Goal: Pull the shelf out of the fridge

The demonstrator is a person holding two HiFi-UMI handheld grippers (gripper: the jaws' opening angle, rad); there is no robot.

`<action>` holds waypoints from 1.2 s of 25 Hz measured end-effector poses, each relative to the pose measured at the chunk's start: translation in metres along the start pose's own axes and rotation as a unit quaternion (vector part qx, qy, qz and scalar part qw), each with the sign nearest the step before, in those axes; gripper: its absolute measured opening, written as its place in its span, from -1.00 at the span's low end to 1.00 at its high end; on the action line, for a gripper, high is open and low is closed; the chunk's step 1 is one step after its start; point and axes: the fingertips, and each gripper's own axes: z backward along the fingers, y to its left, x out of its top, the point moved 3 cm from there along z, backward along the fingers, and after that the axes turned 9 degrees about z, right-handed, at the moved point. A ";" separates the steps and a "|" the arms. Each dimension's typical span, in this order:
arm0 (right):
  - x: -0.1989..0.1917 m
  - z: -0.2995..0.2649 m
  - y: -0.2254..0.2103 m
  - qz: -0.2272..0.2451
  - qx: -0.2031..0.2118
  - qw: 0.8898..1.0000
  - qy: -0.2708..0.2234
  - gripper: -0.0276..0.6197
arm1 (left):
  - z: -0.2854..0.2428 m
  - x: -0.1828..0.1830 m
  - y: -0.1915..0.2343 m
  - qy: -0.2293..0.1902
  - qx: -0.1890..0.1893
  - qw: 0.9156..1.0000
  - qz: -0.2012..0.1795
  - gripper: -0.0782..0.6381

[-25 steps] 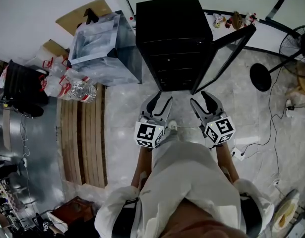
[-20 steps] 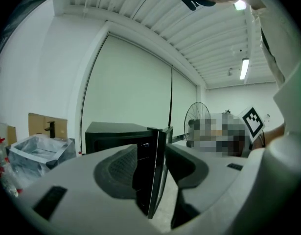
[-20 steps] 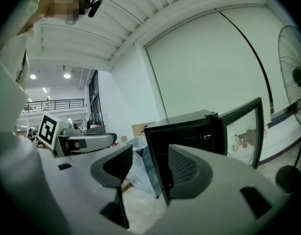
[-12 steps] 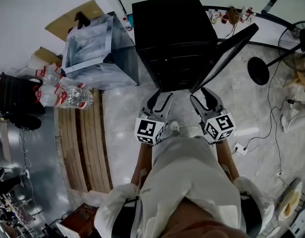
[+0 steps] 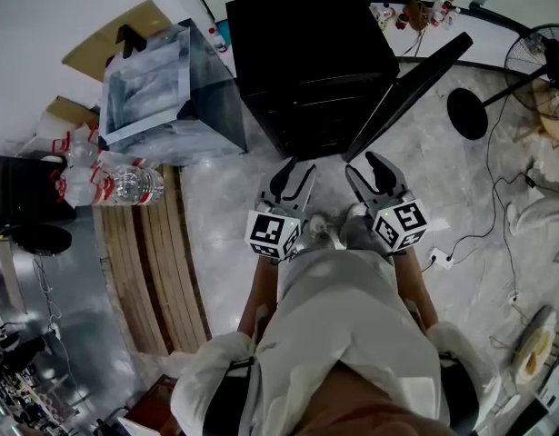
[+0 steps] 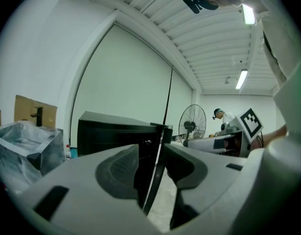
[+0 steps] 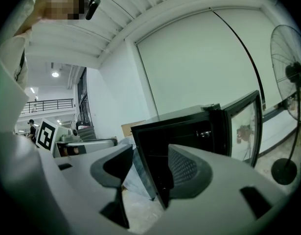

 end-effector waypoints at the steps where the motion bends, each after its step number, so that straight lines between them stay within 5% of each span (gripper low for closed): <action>1: -0.001 -0.002 -0.003 -0.002 0.000 1.000 0.002 -0.21 | -0.003 -0.002 0.001 0.002 -0.001 1.000 0.001 -0.32; 30: -0.063 -0.092 -0.080 -0.172 0.050 0.983 0.024 -0.24 | -0.093 -0.055 0.067 0.000 0.079 0.990 0.121 -0.31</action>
